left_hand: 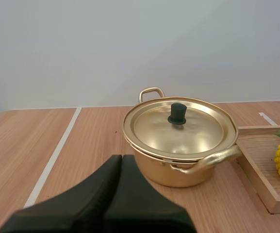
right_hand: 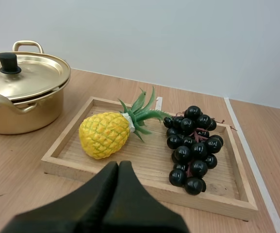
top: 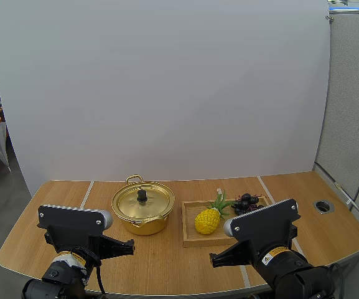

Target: Open the pot, put the pineapple inside, and close it

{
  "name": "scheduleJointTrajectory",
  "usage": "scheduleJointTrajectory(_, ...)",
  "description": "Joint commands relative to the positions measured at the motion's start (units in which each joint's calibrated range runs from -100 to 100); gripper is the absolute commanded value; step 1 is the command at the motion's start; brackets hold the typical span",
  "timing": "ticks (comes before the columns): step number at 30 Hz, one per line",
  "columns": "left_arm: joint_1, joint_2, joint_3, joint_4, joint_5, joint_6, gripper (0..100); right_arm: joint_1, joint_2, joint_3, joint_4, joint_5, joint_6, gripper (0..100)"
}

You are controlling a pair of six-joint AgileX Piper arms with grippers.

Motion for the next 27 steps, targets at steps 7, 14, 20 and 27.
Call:
scheduleJointTrajectory(7, -0.07, -0.3, 0.1, 0.2, -1.3, -0.5, 0, 0.1, -0.3, 0.0, 1.4, -0.9, -0.1, 0)
scheduleJointTrajectory(14, -0.07, -0.3, -0.3, 0.2, -1.2, -0.5, 0, 0.1, -0.3, -0.3, 2.4, -1.1, -0.1, 0)
scheduleJointTrajectory(20, -0.07, -0.3, -9.7, 0.2, -1.2, -0.5, 0, 0.1, -0.3, -9.6, 2.6, 1.3, -0.1, 0)
scheduleJointTrajectory(27, -0.07, -0.3, -22.9, 0.3, -1.2, 0.5, 0, 0.1, -0.3, -22.3, 5.8, 14.0, -0.1, 0)
